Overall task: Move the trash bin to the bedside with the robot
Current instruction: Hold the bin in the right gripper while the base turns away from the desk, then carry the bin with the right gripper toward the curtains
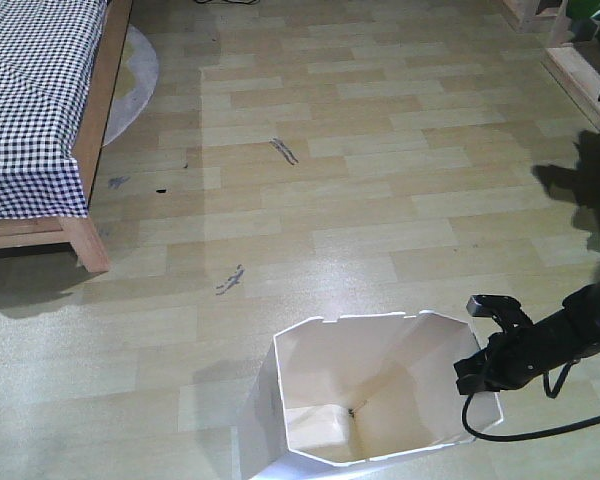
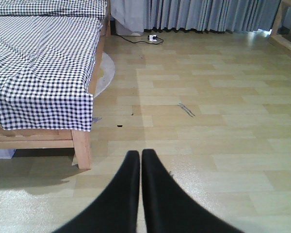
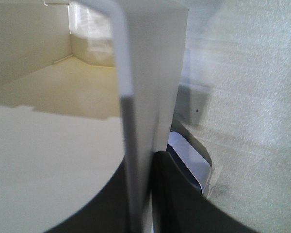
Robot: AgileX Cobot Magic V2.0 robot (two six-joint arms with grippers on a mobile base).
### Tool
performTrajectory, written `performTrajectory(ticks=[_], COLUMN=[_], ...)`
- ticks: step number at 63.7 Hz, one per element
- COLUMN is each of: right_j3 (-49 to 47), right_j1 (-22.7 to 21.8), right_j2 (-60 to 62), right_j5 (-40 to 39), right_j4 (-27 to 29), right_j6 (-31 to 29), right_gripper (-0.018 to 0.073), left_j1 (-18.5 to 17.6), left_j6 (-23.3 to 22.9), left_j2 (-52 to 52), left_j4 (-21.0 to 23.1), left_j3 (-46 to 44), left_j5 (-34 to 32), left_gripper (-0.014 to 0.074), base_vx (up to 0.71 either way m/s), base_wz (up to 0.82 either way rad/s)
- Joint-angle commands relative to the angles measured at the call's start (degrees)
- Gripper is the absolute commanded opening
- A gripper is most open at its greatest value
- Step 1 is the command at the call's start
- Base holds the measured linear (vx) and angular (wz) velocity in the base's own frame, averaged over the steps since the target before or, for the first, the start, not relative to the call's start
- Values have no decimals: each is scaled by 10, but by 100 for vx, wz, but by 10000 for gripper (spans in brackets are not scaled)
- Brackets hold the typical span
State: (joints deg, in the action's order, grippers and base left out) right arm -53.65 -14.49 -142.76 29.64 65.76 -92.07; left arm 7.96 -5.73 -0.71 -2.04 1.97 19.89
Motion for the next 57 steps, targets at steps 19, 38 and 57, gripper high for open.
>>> performTrajectory(ticks=[19,38,57], right_j3=[-3,-3,-3], right_j1=[-2,-2,-2], right_j2=[42,42,42], right_j5=[117,117,117], right_j4=[15,15,15], right_j6=[-4,-4,-4], right_gripper=[-5,-5,-5], left_j1=[-2,-2,-2], left_j6=[-2,-2,-2], left_j2=[-8,-8,-8], left_j4=[1,1,1], left_j3=[2,2,2], left_j5=[-38,-38,-38], left_gripper=[-6,-6,-6], base_vx=[28,35,38], base_wz=[-3,-9,-2])
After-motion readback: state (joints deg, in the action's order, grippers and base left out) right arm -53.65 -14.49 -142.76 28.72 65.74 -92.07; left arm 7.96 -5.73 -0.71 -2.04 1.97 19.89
